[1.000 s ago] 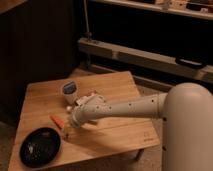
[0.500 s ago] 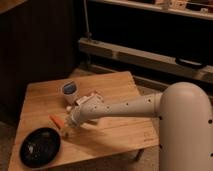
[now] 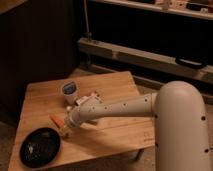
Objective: Place the pepper in the ceramic bowl
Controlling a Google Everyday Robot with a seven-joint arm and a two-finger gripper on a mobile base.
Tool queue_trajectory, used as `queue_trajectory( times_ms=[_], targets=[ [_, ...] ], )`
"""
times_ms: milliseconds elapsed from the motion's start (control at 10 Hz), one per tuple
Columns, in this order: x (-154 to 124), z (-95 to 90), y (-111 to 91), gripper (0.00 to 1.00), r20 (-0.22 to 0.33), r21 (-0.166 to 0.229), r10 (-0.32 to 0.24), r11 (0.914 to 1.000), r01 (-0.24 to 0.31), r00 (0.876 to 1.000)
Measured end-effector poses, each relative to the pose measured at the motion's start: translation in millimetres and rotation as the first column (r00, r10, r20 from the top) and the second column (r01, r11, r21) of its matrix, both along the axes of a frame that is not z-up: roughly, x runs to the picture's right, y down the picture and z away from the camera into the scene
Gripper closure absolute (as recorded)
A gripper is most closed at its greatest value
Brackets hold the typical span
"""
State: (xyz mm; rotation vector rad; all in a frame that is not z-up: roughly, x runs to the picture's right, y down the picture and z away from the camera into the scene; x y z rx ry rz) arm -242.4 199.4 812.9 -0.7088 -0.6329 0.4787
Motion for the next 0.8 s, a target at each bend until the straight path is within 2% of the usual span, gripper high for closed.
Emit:
queue_trajectory(
  times_ms=[400, 600, 700, 800],
  targets=[
    [-1.2, -0.2, 1.5, 0.43, -0.004, 0.006, -0.009, 0.9999, 0.009, 1.0],
    [-0.5, -1.2, 1.6, 0.62, -0.008, 0.011, -0.012, 0.9999, 0.012, 1.0],
    [-0.2, -1.8, 1.5, 0.67, -0.011, 0.012, -0.014, 0.9998, 0.014, 1.0],
    [0.4, -1.9, 1.5, 0.67, -0.015, 0.014, -0.016, 0.9998, 0.017, 1.0]
  ],
)
